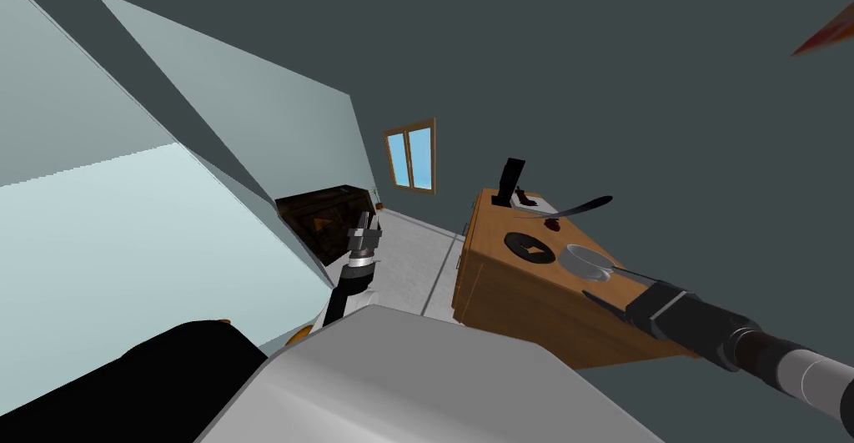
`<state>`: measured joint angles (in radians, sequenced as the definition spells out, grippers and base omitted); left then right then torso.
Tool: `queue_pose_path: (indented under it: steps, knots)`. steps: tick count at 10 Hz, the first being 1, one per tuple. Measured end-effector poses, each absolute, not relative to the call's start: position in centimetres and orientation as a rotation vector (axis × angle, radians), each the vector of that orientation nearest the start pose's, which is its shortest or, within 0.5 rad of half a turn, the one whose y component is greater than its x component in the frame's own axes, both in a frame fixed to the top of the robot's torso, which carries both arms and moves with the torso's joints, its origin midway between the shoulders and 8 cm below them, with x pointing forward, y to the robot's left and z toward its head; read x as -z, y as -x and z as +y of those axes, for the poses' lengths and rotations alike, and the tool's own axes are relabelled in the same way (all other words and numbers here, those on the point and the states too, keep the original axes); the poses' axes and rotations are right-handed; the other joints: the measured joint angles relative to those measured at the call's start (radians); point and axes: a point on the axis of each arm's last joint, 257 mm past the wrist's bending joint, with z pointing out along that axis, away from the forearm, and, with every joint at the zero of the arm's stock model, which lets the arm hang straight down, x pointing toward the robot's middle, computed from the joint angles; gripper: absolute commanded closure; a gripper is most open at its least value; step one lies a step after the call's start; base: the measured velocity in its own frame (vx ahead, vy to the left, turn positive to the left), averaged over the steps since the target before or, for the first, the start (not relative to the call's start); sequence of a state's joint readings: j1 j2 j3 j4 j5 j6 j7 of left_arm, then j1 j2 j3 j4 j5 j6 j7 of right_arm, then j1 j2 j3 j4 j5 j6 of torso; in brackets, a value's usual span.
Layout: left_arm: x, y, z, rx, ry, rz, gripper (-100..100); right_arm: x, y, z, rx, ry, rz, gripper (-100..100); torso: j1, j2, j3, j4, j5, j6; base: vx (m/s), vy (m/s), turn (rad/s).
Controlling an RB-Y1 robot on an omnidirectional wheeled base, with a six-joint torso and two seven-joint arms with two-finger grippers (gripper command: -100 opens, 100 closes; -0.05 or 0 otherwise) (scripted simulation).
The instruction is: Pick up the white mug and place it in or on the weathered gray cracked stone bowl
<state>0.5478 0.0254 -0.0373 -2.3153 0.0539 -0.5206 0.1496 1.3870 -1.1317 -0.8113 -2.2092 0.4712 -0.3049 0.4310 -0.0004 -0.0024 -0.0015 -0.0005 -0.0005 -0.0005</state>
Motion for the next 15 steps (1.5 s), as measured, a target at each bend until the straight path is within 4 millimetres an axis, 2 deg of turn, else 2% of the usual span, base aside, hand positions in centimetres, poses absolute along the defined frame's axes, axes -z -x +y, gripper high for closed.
queue_pose_path:
  steps: [14, 15]
  knots:
    - [-2.8, -33.1, 27.4, 1.500, 0.726, 0.549, 0, 13.9, -31.1, -49.9, 0.523, 1.528, 1.837, -100, -0.002, 0.000, 0.000, 0.000, 0.000, 0.000, 0.035, -0.014, -0.039]
    - [-2.8, -33.1, 27.4, 1.500, 0.726, 0.549, 0, 13.9, -31.1, -49.9, 0.524, 1.533, 1.836, 0, -0.001, 0.001, 0.001, 0.000, 0.000, 0.000, 0.000, 0.000, 0.000]
